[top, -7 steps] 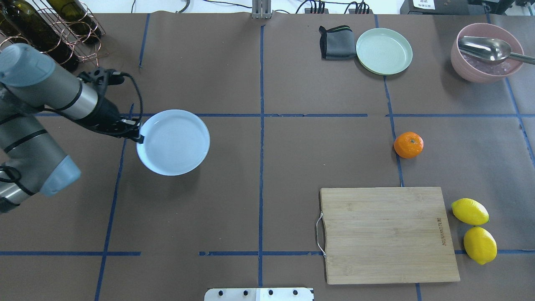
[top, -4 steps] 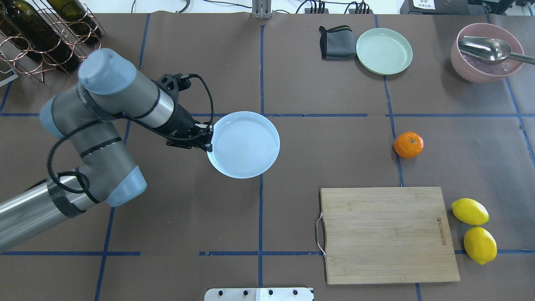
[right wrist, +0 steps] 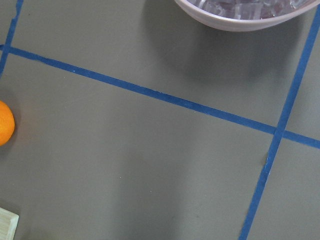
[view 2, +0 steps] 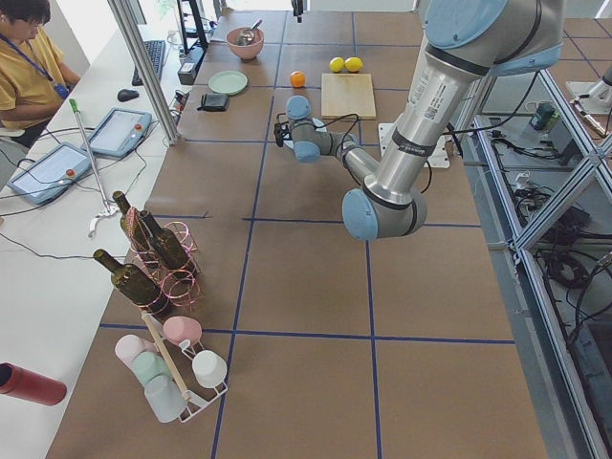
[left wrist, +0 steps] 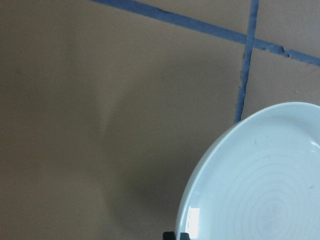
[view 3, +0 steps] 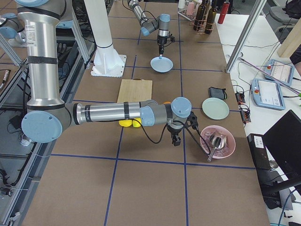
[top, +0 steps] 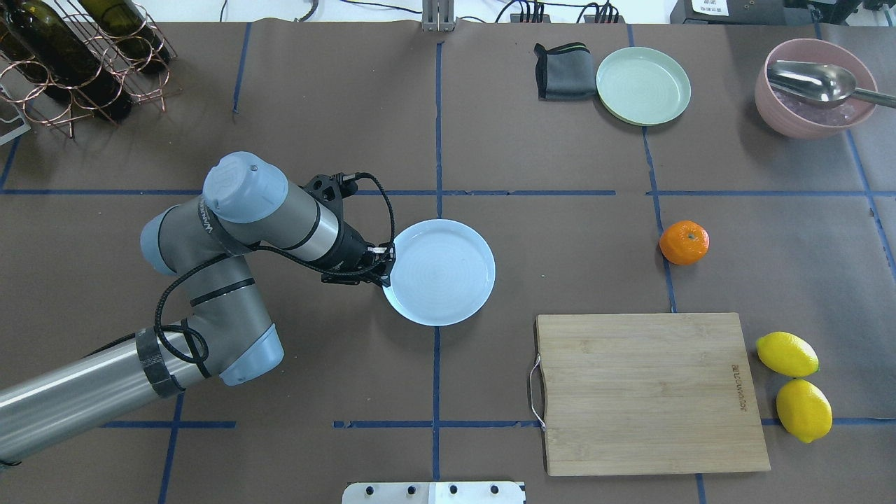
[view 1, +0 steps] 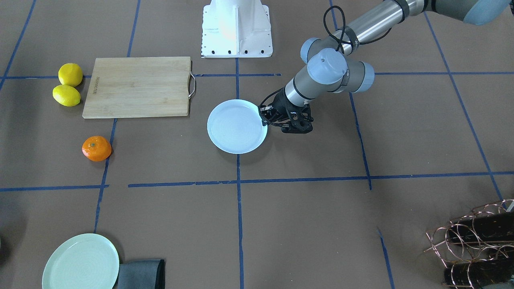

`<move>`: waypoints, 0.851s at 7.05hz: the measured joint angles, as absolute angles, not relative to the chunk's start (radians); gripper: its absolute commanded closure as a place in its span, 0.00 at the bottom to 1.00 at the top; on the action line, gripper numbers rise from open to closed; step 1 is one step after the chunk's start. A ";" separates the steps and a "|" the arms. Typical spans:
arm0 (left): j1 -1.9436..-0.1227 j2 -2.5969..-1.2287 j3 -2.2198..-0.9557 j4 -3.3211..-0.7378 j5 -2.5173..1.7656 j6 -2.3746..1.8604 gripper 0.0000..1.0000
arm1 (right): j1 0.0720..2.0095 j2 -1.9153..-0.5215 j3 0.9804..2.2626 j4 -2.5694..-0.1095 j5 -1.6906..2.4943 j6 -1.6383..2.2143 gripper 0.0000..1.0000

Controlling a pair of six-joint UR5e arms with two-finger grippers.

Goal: Pick orange to plate
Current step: 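Grip the plate rim with the left gripper and slide it toward the table center, then release the plate with the left gripper while the right gripper reaches toward the orange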

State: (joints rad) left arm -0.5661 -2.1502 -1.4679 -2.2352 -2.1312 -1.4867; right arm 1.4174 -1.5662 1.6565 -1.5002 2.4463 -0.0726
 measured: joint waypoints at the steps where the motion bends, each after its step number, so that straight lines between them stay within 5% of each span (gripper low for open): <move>1: -0.558 -2.151 -1.463 -2.245 -2.116 -1.488 0.28 | 1.417 -1.566 1.656 -1.500 2.447 -0.072 0.00; 2: -0.553 -2.150 -1.462 -2.271 -2.103 -1.487 0.08 | 1.417 -1.566 1.656 -1.500 2.447 -0.072 0.00; 3: -0.553 -2.148 -1.465 -2.303 -2.093 -1.486 0.02 | 1.414 -1.564 1.655 -1.500 2.447 -0.073 0.00; 6: -0.595 -2.111 -1.572 -2.328 -1.975 -1.514 0.04 | 1.390 -1.550 1.658 -1.500 2.463 -0.071 0.00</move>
State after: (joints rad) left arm -0.5953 -2.1107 -1.5721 -2.3280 -1.9753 -1.5139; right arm 1.3902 -1.5495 1.6577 -1.5002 2.4629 -0.0713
